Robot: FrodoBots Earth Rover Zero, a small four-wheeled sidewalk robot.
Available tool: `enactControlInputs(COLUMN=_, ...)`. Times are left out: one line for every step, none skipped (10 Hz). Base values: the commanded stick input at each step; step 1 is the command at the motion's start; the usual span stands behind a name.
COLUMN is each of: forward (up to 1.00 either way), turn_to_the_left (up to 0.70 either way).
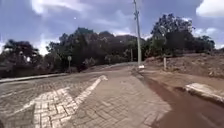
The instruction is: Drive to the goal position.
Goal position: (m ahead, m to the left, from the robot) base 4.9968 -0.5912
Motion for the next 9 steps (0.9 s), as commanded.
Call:
enactControlInputs(forward=0.70, turn_to_the_left=0.00)
enactControlInputs(forward=0.70, turn_to_the_left=0.00)
enactControlInputs(forward=0.70, turn_to_the_left=0.00)
enactControlInputs(forward=0.70, turn_to_the_left=0.00)
enactControlInputs(forward=0.70, turn_to_the_left=0.00)
enactControlInputs(forward=0.70, turn_to_the_left=0.00)
enactControlInputs(forward=0.70, turn_to_the_left=0.00)
enactControlInputs(forward=0.70, turn_to_the_left=0.00)
enactControlInputs(forward=0.70, turn_to_the_left=0.00)
